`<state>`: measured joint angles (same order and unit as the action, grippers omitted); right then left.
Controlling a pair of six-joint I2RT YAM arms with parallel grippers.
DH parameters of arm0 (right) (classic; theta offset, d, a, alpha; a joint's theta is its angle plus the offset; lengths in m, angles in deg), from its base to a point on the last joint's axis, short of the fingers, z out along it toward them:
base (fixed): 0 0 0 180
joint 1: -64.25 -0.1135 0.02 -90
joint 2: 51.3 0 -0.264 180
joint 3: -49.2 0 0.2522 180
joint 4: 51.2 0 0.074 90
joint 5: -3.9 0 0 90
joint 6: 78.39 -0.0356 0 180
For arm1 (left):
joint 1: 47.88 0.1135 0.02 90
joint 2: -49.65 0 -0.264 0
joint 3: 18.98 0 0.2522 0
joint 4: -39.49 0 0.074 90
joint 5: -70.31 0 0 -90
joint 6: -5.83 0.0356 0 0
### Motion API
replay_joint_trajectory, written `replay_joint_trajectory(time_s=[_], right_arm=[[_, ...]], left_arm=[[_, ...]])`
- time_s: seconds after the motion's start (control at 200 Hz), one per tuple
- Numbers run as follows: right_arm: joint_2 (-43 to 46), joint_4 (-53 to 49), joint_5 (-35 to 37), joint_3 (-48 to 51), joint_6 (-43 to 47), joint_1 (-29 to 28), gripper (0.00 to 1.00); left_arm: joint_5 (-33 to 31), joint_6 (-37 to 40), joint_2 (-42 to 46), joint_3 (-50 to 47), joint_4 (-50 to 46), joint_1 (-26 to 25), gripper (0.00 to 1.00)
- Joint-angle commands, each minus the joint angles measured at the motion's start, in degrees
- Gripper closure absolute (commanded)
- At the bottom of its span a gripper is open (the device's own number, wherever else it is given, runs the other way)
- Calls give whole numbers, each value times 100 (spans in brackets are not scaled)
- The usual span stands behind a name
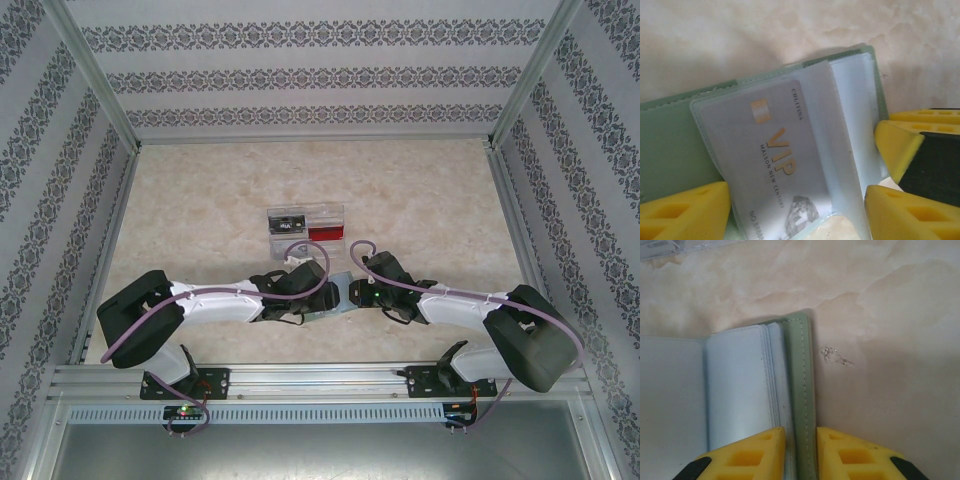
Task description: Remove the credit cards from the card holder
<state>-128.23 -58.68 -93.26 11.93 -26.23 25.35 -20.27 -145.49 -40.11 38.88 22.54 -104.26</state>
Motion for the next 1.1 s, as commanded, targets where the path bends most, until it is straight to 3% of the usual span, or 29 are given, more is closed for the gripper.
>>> replay_joint_trajectory(time_s=[0.0,0.2,0.674,0.764,0.964,1.094], right_arm=[[-68,-79,-104,-36,-99,-74,75],[-86,-92,-93,-42,-100,-73,74],[594,-343,275,60,8,18,59],[998,-408,401,127,129,23,58],[1648,-637,193,-3,294,-18,63],[1610,-616,-162,-235,341,-117,68]], left_arm=[[9,102,-60,191,-61,-101,24],[-126,197,17,326,-371,-153,0],[-684,311,442,468,-1383,-161,0],[-713,330,465,384,-1310,-150,13],[-650,398,471,142,-1062,-34,54],[-585,358,485,-77,-887,63,70]])
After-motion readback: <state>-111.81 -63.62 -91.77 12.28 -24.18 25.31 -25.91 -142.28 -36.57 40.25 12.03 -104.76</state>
